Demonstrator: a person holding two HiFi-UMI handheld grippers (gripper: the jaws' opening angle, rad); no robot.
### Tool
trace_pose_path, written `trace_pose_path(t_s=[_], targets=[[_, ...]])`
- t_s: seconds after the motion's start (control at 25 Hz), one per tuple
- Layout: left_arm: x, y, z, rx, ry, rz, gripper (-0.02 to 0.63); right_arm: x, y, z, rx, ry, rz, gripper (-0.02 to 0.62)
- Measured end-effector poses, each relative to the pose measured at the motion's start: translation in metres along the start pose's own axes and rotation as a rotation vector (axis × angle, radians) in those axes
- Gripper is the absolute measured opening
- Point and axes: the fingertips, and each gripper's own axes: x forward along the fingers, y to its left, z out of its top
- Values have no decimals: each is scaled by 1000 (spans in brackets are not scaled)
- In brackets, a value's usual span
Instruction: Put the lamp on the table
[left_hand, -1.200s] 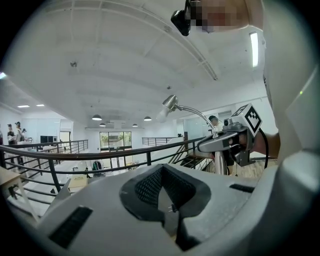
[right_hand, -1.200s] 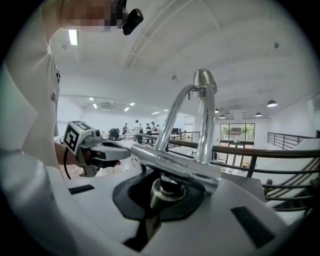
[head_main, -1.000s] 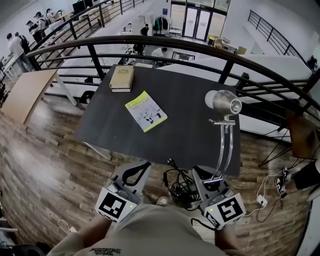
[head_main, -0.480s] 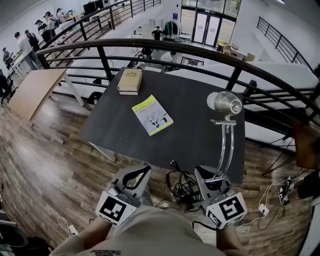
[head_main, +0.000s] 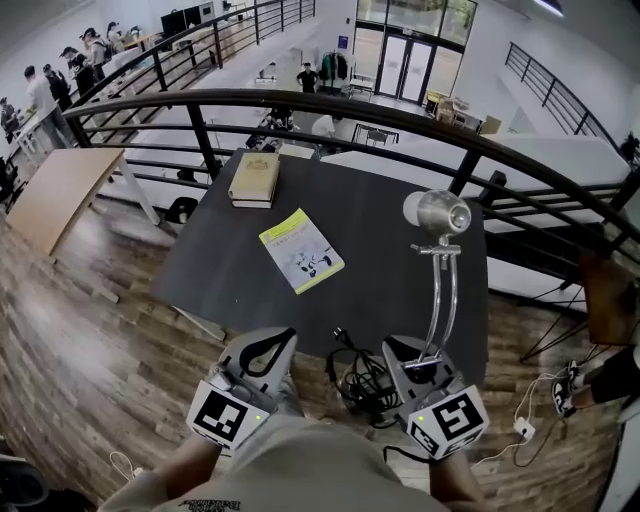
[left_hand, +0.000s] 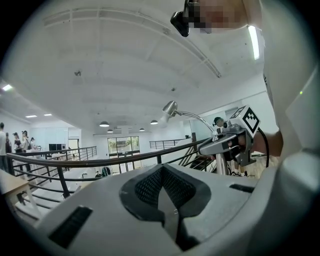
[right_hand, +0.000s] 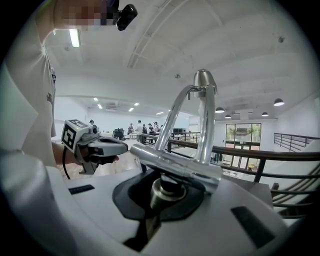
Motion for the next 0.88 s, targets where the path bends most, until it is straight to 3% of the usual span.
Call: trace_pose_path(t_s=[0.24,0.52,0.88], targets=[[29,55,-10,-9,12,-12,5,49,-17,7,-19,10,-31,-2],[69,130,-20,-31,32,-39,5,115,-49,24,40,-10,-95,-2],[109,232,-23,-43,19,-94,5,206,-82,63,50,-30,-193,-2]])
